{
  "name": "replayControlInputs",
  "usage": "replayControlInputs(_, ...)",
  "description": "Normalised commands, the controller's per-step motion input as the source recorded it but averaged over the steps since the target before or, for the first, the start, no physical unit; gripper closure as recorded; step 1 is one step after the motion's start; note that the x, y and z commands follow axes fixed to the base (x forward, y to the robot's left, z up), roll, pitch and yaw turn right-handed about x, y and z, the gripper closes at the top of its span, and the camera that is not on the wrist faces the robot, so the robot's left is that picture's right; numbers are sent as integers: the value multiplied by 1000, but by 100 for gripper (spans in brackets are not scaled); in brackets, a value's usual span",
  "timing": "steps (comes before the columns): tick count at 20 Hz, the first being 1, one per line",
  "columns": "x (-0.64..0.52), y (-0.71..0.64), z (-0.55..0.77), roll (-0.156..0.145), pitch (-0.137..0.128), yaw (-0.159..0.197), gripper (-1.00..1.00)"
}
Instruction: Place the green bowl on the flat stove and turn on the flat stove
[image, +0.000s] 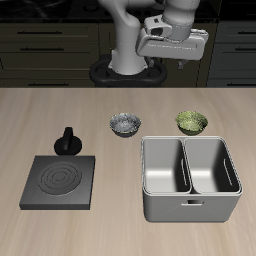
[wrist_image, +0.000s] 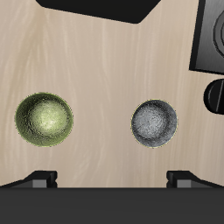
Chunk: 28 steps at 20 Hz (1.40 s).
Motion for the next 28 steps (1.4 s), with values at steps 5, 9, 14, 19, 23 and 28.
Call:
replayControlInputs(5,33,401,-26,12,15,9,-100)
replayControlInputs(9,17,491,-44,16,15,14,-100)
replayControlInputs(14,29,221,8,8,4,-10,-100)
replayControlInputs(19,65,208,30,-38,8,-9,-100)
replayControlInputs(23,77,113,-35,11,-12,-15,-100)
replayControlInputs(28,109,16,-336,1,60,-5,-100)
